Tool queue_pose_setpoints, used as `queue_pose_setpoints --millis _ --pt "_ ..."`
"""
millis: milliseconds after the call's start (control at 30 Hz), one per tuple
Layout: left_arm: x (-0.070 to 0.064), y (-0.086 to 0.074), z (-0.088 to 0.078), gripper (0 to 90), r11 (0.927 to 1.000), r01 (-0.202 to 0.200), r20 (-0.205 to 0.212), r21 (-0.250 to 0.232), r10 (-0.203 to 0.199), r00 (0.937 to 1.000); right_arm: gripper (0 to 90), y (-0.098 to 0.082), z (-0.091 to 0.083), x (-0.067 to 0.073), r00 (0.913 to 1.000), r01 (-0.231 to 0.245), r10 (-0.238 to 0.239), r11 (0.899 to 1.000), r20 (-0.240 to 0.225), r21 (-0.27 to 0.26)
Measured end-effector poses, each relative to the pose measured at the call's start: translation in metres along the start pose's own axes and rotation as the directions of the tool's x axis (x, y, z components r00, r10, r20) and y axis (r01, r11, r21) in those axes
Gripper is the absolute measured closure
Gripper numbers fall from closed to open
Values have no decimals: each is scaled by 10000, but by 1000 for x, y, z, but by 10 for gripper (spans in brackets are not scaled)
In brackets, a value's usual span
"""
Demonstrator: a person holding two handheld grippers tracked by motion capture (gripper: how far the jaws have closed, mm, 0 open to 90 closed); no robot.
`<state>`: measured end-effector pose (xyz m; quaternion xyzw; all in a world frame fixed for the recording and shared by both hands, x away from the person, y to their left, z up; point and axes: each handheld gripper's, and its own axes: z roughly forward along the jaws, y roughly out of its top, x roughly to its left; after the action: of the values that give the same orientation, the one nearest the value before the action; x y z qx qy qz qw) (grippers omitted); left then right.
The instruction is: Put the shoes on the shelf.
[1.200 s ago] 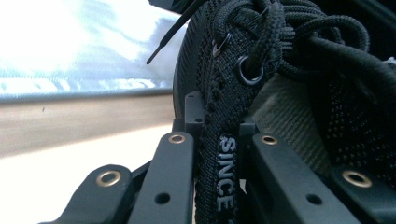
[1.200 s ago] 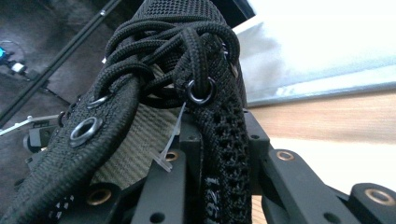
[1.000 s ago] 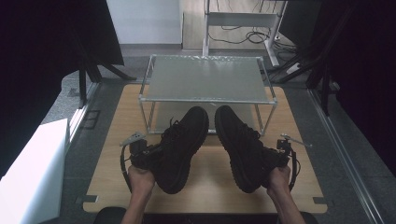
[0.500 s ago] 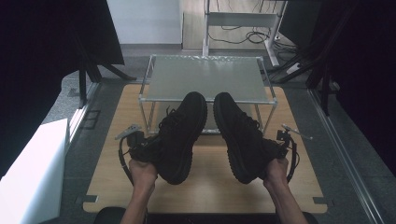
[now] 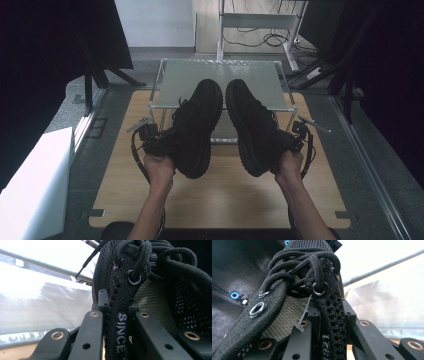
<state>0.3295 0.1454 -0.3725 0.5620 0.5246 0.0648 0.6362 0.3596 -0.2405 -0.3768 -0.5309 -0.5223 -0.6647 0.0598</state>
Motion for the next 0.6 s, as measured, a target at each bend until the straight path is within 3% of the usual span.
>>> queue_pose_setpoints --millis 167,333,500,600 --pt "2 9 9 818 9999 117 -227 -113 -120 9997 764 14 11 2 9995 213 -211 9998 249 -62" --pt "4 19 18 818 9991 346 -424 -234 -356 9985 764 25 20 -1 9984 119 -108 9998 561 -183" --pt "2 36 32 818 9992 348 -774 -217 -364 9963 764 38 34 -6 9965 -356 379 9988 740 -323" --pt "1 46 41 817 9990 404 -947 -194 -421 9946 764 45 42 -5 9945 -294 328 9990 1000 -351"
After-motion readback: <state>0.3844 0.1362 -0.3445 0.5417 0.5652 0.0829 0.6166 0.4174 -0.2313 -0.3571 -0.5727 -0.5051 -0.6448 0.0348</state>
